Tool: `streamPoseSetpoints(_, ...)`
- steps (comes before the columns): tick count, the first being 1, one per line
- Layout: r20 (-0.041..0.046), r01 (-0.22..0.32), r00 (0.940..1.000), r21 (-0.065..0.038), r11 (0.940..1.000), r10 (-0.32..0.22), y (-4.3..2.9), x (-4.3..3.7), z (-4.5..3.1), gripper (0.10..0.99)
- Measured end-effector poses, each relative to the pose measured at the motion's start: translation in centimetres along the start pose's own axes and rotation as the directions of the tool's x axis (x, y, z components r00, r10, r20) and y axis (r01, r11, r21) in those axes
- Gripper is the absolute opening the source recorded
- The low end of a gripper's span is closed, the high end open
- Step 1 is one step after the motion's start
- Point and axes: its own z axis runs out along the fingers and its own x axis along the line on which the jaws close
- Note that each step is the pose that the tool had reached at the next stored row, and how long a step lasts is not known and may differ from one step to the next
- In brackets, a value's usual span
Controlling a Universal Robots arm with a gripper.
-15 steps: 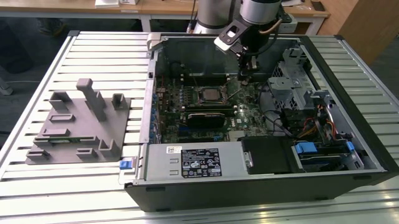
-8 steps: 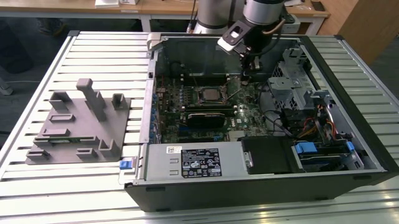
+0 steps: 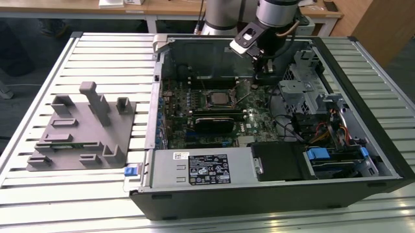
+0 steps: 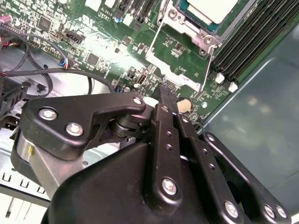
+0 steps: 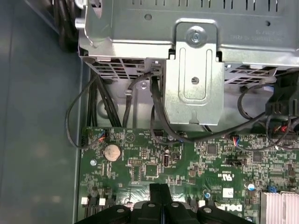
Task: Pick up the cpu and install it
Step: 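Close the cpu cover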
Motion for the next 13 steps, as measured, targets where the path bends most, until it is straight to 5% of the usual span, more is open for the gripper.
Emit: streamPoseSetpoints(13, 0.0018, 0.0, 1.0, 0.009, 1.0, 0.0, 0.43, 0.23, 1.69, 0.106)
